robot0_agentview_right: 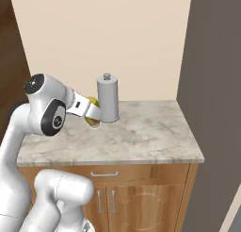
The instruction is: Place the condiment bottle and mustard from the counter to the top shelf of the fridge. If the existing items in the fridge are on the top shelf, move them to other shelves.
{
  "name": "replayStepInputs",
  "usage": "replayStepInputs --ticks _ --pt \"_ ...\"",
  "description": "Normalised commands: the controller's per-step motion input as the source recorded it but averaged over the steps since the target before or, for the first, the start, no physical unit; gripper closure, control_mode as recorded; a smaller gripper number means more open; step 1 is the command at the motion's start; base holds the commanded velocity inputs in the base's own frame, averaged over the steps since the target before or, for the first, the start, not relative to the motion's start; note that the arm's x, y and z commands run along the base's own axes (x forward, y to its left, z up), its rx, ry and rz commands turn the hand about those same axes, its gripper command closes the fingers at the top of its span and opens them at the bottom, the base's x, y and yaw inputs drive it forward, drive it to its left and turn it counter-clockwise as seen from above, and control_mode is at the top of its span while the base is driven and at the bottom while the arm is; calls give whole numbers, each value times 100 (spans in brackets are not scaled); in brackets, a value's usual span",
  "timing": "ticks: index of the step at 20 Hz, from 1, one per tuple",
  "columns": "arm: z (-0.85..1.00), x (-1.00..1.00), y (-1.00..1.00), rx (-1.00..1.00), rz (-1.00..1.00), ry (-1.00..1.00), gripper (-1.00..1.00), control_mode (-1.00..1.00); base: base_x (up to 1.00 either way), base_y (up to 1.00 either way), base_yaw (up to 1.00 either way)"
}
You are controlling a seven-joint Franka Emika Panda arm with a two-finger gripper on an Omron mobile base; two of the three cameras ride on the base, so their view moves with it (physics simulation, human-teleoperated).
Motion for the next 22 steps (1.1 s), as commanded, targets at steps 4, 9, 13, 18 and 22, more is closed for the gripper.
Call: replayStepInputs --ticks 4,9,13,18,22 --pt "100 -94 1 -2 7 -1 100 -100 0 0 0" --pt "80 -63 6 -2 6 6 100 -100 0 0 0" --pt "22 -29 3 0 1 9 100 -100 0 0 0" --pt "0 -48 -1 0 0 -1 100 -100 0 0 0" --pt "0 0 0 0 0 0 100 100 -100 -45 9"
